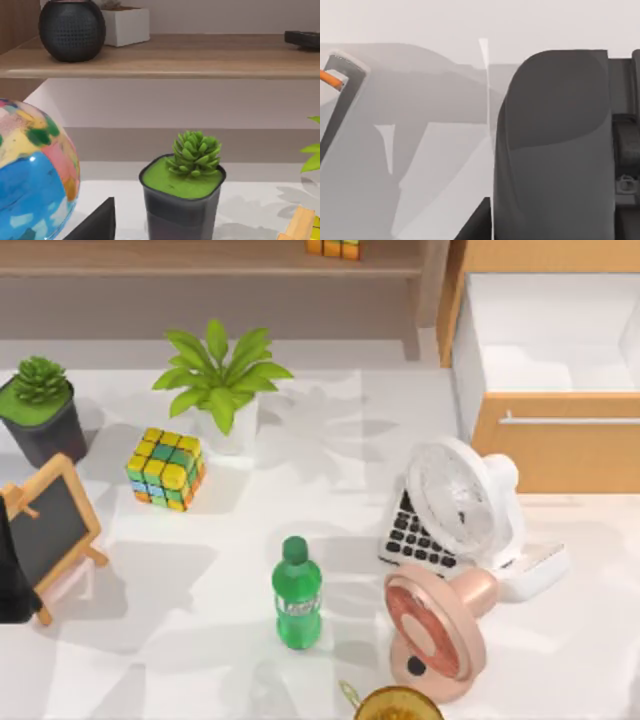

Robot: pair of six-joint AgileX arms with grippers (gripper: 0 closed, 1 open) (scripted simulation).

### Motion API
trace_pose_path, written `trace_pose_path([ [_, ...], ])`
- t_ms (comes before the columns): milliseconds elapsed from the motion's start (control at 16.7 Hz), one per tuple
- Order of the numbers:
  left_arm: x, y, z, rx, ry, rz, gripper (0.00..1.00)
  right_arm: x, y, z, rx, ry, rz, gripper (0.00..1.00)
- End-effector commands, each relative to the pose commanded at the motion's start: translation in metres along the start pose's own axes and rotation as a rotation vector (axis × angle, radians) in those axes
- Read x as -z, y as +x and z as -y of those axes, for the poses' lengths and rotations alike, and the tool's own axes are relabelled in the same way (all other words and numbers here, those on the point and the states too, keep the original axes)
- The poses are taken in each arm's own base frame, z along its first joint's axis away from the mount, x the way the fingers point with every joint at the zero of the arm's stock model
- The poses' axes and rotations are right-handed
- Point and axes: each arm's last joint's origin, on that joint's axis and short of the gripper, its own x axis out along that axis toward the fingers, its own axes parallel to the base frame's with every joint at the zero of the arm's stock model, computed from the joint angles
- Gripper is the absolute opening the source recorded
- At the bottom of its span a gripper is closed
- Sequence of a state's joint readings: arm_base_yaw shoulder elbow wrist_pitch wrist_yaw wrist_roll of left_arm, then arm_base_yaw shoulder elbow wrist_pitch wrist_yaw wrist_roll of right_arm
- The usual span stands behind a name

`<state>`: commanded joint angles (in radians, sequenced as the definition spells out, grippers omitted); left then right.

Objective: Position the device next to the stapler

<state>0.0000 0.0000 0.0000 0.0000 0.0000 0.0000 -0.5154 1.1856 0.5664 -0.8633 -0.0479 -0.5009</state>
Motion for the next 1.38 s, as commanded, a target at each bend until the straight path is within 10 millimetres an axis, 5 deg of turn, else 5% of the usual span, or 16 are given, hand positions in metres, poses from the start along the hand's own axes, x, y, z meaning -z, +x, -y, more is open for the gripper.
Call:
trace_pose_path([
  [720,0.0,0.0,0.0,0.0,0.0,0.0,1.0,-0.024,-0.013,0.009,0.022,-0.044,0.176,0.0],
  [1380,0.0,0.0,0.0,0.0,0.0,0.0,1.0,0.001,0.014,0.0,0.004,0.001,0.006,0.0],
])
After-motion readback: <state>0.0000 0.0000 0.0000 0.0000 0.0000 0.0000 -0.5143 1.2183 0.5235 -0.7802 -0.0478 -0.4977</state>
